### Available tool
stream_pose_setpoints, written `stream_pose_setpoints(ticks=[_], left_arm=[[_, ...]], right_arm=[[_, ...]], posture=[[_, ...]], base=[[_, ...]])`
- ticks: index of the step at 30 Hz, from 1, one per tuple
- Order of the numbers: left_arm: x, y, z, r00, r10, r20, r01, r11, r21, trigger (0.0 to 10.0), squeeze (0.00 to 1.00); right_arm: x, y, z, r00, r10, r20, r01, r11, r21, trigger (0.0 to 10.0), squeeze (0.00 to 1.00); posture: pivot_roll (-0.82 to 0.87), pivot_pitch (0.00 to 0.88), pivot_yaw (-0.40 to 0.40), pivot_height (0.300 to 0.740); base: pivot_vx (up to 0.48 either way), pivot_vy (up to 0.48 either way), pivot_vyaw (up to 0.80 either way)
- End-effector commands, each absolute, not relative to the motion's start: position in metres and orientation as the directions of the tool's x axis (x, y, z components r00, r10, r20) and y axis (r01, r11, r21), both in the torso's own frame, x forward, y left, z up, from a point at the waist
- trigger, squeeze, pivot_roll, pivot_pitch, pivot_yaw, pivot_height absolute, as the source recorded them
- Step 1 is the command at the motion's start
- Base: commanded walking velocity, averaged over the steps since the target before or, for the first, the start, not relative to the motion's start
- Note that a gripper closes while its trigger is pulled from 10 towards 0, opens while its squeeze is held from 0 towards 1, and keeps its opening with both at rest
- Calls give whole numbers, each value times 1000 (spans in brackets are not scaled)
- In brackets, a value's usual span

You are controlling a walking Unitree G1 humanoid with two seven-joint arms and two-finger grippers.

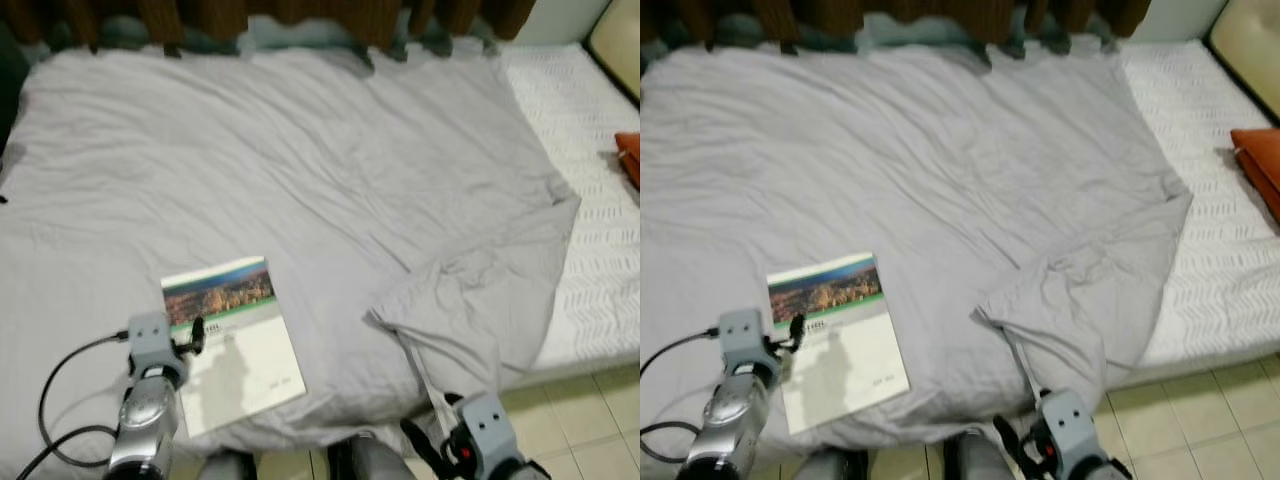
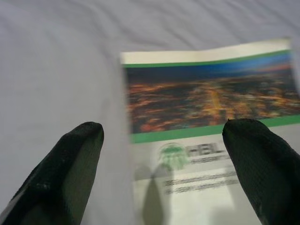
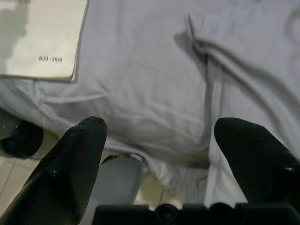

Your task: Clean up the room

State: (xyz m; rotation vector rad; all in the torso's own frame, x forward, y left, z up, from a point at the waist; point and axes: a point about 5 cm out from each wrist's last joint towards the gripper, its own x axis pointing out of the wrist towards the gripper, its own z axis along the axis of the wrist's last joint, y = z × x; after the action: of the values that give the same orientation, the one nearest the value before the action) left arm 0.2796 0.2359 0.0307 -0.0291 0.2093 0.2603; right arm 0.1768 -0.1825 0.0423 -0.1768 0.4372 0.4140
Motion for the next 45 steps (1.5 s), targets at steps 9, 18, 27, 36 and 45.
stream_pose_setpoints(ticks=[9, 18, 27, 36, 45], left_arm=[[257, 238, 4, 899, 307, -312, -361, 923, -134, 10000, 0], [272, 223, 3, 884, 308, -351, -385, 906, -174, 10000, 0], [261, 210, -15, 864, 263, -429, -388, 891, -234, 10000, 0], [252, 219, -20, 832, 355, -426, -453, 878, -153, 10000, 0], [257, 224, -1, 890, 363, -277, -391, 919, -53, 10000, 0]], right_arm=[[167, -182, 37, 782, 364, -507, -447, 893, -49, 10000, 0], [161, -185, 40, 767, 370, -524, -467, 882, -61, 10000, 0], [153, -189, 37, 752, 361, -552, -468, 882, -60, 10000, 0], [150, -191, 37, 743, 357, -566, -471, 880, -63, 10000, 0], [150, -190, 36, 738, 360, -571, -475, 878, -61, 10000, 0]], posture=[[-173, 470, -149, 740], [-226, 492, -175, 740], [-232, 493, -177, 740], [-242, 496, -182, 740], [-229, 496, -178, 740]], base=[[0, 0, 0], [0, 0, 0], [0, 0, 0], [0, 0, 0], [0, 0, 0]])
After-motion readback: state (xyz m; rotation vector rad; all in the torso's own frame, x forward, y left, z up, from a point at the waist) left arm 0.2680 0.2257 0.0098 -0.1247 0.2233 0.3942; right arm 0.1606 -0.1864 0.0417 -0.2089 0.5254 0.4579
